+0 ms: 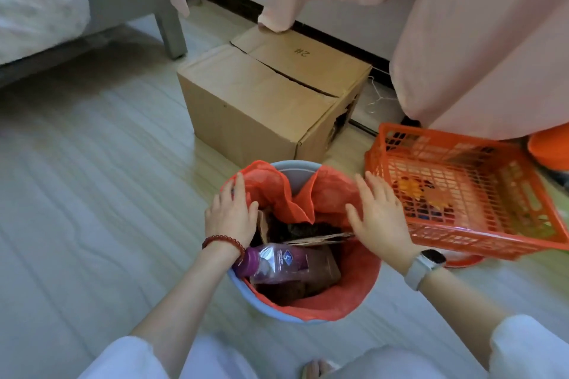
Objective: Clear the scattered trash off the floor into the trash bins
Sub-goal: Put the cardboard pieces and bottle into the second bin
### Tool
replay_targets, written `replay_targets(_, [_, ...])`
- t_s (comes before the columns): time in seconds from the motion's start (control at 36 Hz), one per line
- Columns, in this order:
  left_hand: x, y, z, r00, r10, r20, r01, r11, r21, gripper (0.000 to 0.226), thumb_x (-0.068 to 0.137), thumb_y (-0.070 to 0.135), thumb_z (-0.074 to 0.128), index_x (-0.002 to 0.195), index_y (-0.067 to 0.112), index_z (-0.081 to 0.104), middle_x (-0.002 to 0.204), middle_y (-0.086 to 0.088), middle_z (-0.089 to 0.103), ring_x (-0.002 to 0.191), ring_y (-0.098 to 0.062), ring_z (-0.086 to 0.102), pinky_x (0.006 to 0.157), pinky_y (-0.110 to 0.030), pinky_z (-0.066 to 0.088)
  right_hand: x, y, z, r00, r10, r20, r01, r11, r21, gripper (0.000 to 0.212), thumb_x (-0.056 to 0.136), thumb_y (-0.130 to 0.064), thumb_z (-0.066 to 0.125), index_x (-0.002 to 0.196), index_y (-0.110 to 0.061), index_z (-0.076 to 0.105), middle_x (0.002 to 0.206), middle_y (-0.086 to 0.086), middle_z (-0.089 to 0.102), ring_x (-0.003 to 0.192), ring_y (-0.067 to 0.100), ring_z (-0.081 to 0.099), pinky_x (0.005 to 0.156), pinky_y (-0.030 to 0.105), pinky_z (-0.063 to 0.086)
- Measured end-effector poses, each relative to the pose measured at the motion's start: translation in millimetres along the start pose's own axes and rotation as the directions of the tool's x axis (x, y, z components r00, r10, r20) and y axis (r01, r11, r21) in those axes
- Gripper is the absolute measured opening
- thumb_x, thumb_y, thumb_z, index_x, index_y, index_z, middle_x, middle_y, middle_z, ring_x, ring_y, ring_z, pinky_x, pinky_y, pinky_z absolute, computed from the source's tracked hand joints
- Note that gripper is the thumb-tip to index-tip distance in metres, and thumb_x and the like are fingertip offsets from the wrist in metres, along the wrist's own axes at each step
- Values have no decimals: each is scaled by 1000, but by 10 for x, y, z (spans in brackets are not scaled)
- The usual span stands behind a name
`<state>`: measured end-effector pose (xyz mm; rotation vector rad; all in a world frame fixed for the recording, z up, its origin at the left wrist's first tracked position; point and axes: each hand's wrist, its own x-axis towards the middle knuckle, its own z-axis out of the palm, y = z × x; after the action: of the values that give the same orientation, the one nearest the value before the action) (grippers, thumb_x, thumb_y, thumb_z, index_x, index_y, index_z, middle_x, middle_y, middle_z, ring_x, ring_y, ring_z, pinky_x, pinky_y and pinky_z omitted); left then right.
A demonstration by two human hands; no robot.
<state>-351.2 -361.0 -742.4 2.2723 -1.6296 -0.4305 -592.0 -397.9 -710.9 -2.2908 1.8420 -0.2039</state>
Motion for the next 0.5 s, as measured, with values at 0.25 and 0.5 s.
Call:
replay_targets(0.25, [20, -4, -131, 985, -153, 82, 150, 988, 44, 53, 96, 24, 39, 145, 33, 20, 112, -10, 43, 95, -32, 51, 69, -39, 41, -287, 130, 54, 912, 310, 270, -395, 842, 367, 53, 91, -10, 50, 141, -9, 32, 133, 17, 51, 120, 36, 49, 91, 34, 39])
replay_targets(0.5, [-831, -105, -1048, 834, -458, 307, 492, 870, -38, 43, 97, 24, 34, 140, 24, 32, 114, -24, 51, 103, -41, 53, 87, -44, 43, -429, -483, -702, 874, 266, 408, -418, 839, 348, 41, 85, 7, 39, 124, -1, 49, 118, 22, 56, 112, 37, 50, 92, 31, 37])
